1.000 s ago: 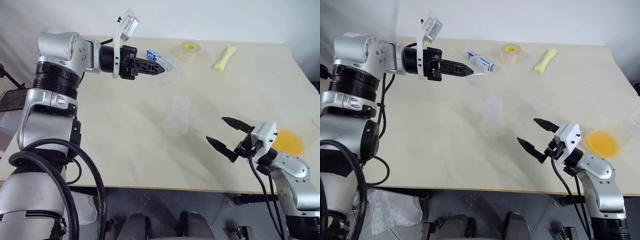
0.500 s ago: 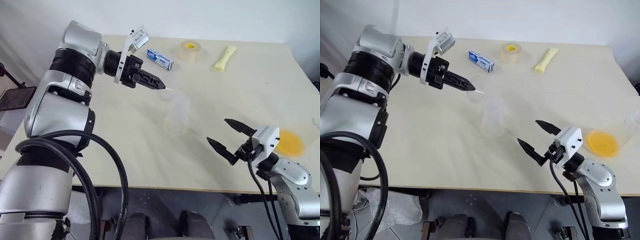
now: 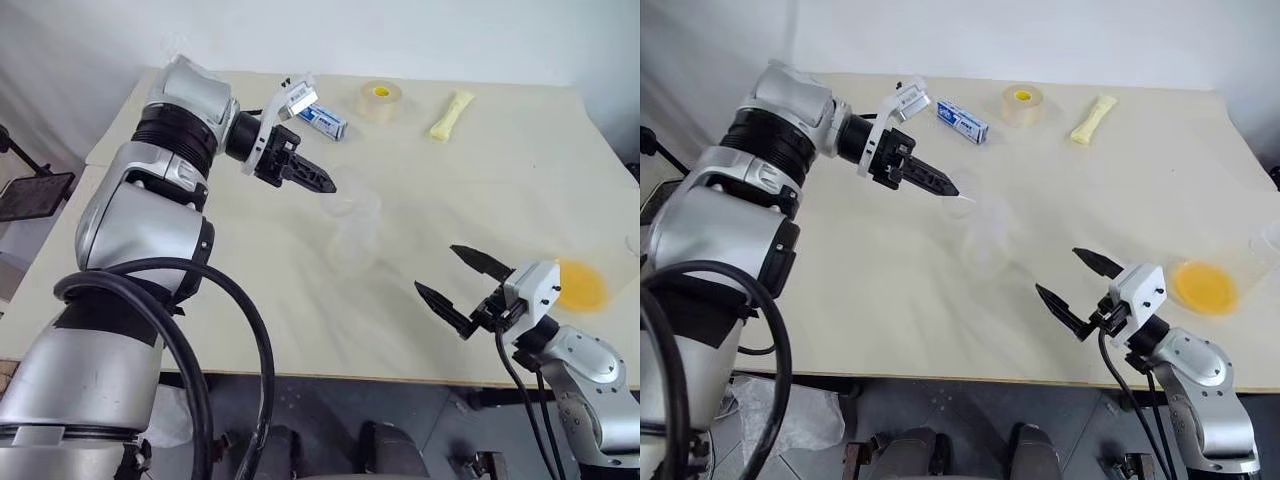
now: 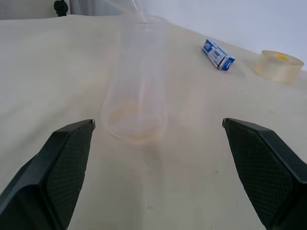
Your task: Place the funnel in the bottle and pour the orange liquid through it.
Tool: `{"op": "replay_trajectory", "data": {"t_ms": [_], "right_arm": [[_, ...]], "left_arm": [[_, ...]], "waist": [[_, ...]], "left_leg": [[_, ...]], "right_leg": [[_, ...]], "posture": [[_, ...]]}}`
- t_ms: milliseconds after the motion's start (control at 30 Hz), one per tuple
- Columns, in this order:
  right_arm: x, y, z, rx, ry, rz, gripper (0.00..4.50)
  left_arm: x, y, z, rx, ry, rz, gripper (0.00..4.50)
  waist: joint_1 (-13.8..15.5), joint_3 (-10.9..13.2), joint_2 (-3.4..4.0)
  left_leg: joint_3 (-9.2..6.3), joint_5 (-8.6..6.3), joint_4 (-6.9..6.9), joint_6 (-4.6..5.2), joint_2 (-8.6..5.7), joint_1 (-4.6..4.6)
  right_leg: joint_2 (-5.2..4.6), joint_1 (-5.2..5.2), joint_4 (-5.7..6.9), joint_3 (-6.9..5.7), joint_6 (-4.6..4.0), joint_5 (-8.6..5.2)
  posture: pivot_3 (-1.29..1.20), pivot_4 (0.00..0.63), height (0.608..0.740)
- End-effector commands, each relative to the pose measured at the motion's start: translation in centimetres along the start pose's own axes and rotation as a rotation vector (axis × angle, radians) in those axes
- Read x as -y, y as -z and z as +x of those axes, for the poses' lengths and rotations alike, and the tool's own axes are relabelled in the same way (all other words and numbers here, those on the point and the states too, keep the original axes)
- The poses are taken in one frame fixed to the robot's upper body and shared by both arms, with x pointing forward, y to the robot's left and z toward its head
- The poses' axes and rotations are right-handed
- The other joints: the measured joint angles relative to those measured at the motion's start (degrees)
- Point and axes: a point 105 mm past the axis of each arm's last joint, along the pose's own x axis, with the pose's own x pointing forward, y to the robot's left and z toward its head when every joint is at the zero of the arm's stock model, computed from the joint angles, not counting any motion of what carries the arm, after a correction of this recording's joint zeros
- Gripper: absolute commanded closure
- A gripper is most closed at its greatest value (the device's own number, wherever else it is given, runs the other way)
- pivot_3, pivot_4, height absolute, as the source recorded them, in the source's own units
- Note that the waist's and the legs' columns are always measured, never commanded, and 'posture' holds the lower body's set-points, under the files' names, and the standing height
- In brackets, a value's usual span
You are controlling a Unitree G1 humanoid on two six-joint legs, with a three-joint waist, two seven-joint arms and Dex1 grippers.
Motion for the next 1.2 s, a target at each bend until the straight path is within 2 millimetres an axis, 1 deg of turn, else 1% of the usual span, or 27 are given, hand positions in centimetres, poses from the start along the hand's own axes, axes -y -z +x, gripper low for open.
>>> {"op": "replay_trajectory", "data": {"t_ms": [33,267,300,433,633,700,767,833,900,967,1000,1033,1100,1200], "right_arm": [[-0.2,-1.3,-0.4,0.042,0.019,-0.041,0.0],[-0.6,-1.2,-0.6,0.041,0.029,-0.041,0.0],[-0.6,-1.2,-0.7,0.041,0.031,-0.041,0.0],[-0.6,-1.2,-0.8,0.039,0.039,-0.047,0.0],[-0.5,-1.1,-0.9,0.037,0.047,-0.054,0.0],[-0.4,-1.2,-0.9,0.037,0.048,-0.057,0.0],[-0.3,-1.2,-0.8,0.037,0.05,-0.059,0.0],[-0.3,-1.3,-1.0,0.036,0.057,-0.06,0.0],[-0.3,-1.3,-1.2,0.029,0.061,-0.058,0.0],[-0.3,-1.1,-1.5,0.015,0.083,-0.06,0.0],[-0.2,-1.0,-1.6,0.011,0.094,-0.062,0.0],[-0.1,-0.9,-1.7,0.005,0.121,-0.063,0.0],[0.1,-0.7,-1.9,-0.002,0.162,-0.061,0.0],[0.4,-0.5,-1.9,-0.013,0.202,-0.062,0.0]], "left_arm": [[1.7,-1.5,-0.4,-0.002,0.046,0.07,4.46],[1.5,-1.8,0.2,-0.009,0.01,0.095,4.46],[1.5,-1.9,0.2,-0.004,0.009,0.097,4.26],[1.5,-2.3,0.5,0.02,-0.004,0.097,3.25],[1.7,-3.0,0.6,0.062,-0.009,0.102,1.28],[1.8,-3.5,0.4,0.096,-0.016,0.112,0.6],[1.9,-3.9,0.0,0.126,-0.017,0.118,0.04],[2.1,-4.4,-0.9,0.17,-0.004,0.12,0.04],[1.9,-4.6,-2.2,0.233,-0.011,0.106,0.04],[0.5,-4.3,-3.7,0.289,-0.074,0.131,0.04],[0.0,-4.0,-4.2,0.298,-0.093,0.139,0.04],[-0.6,-3.4,-5.3,0.342,-0.093,0.173,0.04],[-1.5,-2.3,-6.8,0.396,-0.102,0.229,0.04],[-2.2,-1.5,-8.1,0.504,-0.119,0.298,0.04]], "waist": [[0.0,0.0,0.0],[-0.1,0.0,0.0],[0.0,0.0,0.0],[0.0,0.0,-0.01],[-0.1,0.0,-0.01],[-0.1,0.0,-0.01],[-0.1,0.0,-0.01],[-0.1,0.0,-0.01],[-0.2,0.0,-0.01],[-0.2,0.0,-0.01],[-0.3,0.0,0.0],[-0.3,0.0,0.01],[-0.6,0.0,0.06],[-1.0,0.0,0.05]], "left_leg": [[0.0,0.0,0.0,0.0,0.0,-0.01],[0.06,0.0,-0.01,0.0,0.01,0.0],[0.06,0.0,-0.01,0.0,0.01,0.0],[0.05,0.0,0.0,0.0,0.0,-0.01],[0.05,0.0,0.0,0.0,0.01,-0.01],[0.05,0.0,0.0,0.0,0.01,0.0],[0.05,0.0,0.0,0.0,0.01,-0.01],[0.05,0.0,0.0,0.0,0.01,-0.01],[0.06,0.0,-0.01,0.0,0.01,-0.01],[0.05,0.0,-0.03,0.0,0.0,-0.02],[0.04,0.0,-0.05,0.0,0.01,-0.02],[0.03,0.0,-0.06,0.0,0.02,-0.01],[0.06,0.0,-0.05,0.0,0.06,0.08],[0.01,0.0,-0.03,-0.01,0.09,0.1]], "right_leg": [[0.0,-0.01,0.0,0.0,0.0,0.0],[0.0,-0.06,0.04,0.01,0.0,0.0],[0.0,-0.06,0.05,0.01,0.0,0.0],[0.0,-0.05,0.06,0.01,0.0,0.0],[-0.01,-0.07,0.07,0.01,0.0,0.0],[-0.01,-0.1,0.1,0.02,0.0,0.0],[-0.01,-0.12,0.13,0.02,0.0,0.0],[-0.02,-0.13,0.13,0.02,0.0,0.0],[-0.02,-0.2,0.19,0.03,0.0,0.0],[-0.12,-0.5,0.56,0.03,0.0,0.0],[-0.13,-0.55,0.61,0.04,0.0,0.0],[-0.13,-0.57,0.62,0.03,0.0,0.0],[-0.14,-0.56,0.72,0.06,0.0,0.0],[-0.13,-0.58,0.82,0.08,-0.02,0.0]], "posture": [[0.0,0.15,0.74],[0.0,0.15,0.74],[0.0,0.15,0.74],[0.0,0.15,0.74],[0.0,0.15,0.74],[0.0,0.15,0.74],[0.0,0.15,0.74],[0.0,0.15,0.74],[0.0,0.15,0.74],[0.0,0.15,0.74],[0.0,0.15,0.74],[0.0,0.15,0.74],[0.0,0.15,0.74],[0.0,0.15,0.74]]}}
